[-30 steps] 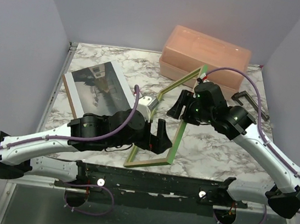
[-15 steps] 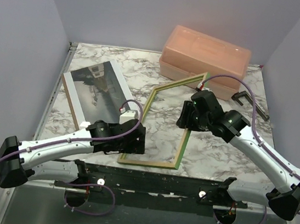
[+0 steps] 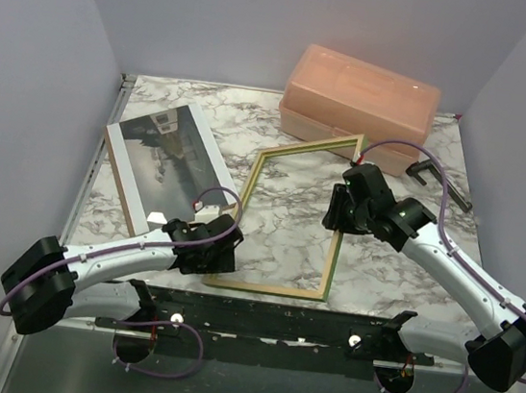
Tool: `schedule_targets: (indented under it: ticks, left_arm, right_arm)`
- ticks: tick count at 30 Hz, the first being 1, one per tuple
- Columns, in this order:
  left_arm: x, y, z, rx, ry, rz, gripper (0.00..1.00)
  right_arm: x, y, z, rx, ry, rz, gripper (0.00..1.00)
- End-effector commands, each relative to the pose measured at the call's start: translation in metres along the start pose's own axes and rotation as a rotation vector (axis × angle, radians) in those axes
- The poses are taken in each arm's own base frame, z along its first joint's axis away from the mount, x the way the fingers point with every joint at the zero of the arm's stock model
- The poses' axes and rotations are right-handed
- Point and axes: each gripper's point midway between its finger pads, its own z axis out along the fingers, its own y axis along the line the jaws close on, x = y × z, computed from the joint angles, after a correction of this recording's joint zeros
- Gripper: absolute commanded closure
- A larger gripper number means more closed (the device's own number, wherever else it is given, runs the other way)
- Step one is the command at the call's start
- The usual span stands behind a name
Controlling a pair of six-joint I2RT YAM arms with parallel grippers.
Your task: Put the photo into the frame
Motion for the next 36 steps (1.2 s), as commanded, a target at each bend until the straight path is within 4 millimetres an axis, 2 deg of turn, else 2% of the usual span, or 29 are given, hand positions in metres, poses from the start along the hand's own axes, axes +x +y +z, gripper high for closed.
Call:
schedule_targets:
  ticks: [1,5,8,10,16,18,23,27,36]
  left_arm:
    - [0.007,-0.011,0.016,0.068,0.031,-0.002,0.29]
    - [0.013,-0.013,0.027,0.087,0.057,-0.016,0.35]
    - [0.016,-0.015,0.033,0.095,0.076,-0.018,0.45]
    - [0.016,-0.019,0.035,0.109,0.082,-0.011,0.54]
    - [0.018,-0.024,0.037,0.113,0.104,-0.004,0.93]
    - [0.019,-0.024,0.038,0.111,0.11,-0.009,1.0]
    - [0.021,-0.023,0.04,0.109,0.113,-0.023,1.0]
    - [0.024,-0.018,0.042,0.093,0.122,-0.02,1.0]
    - [0.038,-0.001,0.052,0.039,0.158,-0.007,1.0]
  right_arm:
    - [-0.013,-0.002,0.001,-0.019,-0.059,-0.009,0.56]
    - [-0.014,-0.01,0.003,0.0,-0.061,-0.009,0.55]
    - [-0.013,-0.015,0.007,0.005,-0.048,-0.006,0.54]
    - [-0.013,-0.018,0.009,0.008,-0.041,0.003,0.53]
    - [-0.01,-0.023,0.015,0.024,-0.024,0.029,0.45]
    - [-0.009,-0.026,0.016,0.045,-0.017,0.033,0.4]
    - [-0.008,-0.039,0.018,0.123,-0.005,0.037,0.17]
    - [-0.009,-0.054,0.016,0.203,-0.014,0.046,0.07]
    - [0.0,-0.067,0.022,0.265,0.006,0.084,0.01]
